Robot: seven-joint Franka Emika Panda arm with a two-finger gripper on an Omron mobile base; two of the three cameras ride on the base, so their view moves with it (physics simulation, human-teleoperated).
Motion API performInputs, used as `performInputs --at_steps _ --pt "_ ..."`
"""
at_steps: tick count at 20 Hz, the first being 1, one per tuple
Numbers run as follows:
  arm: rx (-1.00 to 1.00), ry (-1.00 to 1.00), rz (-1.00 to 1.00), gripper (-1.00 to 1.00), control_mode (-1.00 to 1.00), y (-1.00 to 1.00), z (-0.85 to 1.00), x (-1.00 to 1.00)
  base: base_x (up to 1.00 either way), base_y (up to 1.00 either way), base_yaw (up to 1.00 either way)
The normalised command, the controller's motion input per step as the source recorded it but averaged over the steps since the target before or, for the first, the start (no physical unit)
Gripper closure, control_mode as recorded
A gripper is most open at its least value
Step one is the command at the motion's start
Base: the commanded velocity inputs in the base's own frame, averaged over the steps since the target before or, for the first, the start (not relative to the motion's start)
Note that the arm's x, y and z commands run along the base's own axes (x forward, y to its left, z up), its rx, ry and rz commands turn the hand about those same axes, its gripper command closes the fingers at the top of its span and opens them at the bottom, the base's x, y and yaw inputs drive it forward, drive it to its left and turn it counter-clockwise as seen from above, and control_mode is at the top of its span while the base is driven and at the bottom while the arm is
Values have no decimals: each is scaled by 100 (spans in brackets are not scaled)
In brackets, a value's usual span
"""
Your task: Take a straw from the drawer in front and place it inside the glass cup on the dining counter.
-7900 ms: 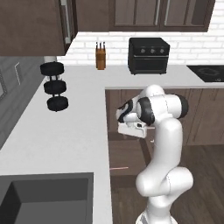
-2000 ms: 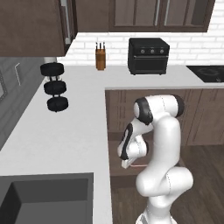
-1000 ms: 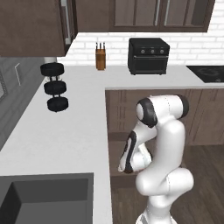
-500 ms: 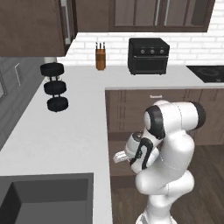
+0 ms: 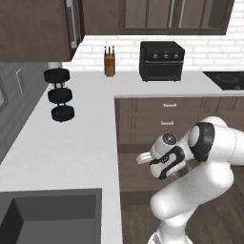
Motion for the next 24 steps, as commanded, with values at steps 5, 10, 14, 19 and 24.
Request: performInputs --at_steps 5,10,14,19,24 --pt "17 38 -7 100 -100 -17 100 42 0 0 0" --pt "13 36 -10 100 -100 0 100 31 0 0 0" --pt "3 44 -9 100 -100 0 100 29 0 0 0" --pt "-1 31 -6 100 -100 -12 100 -6 0 0 0" --pt "-15 -2 0 100 -100 -27 39 -82 0 0 0"
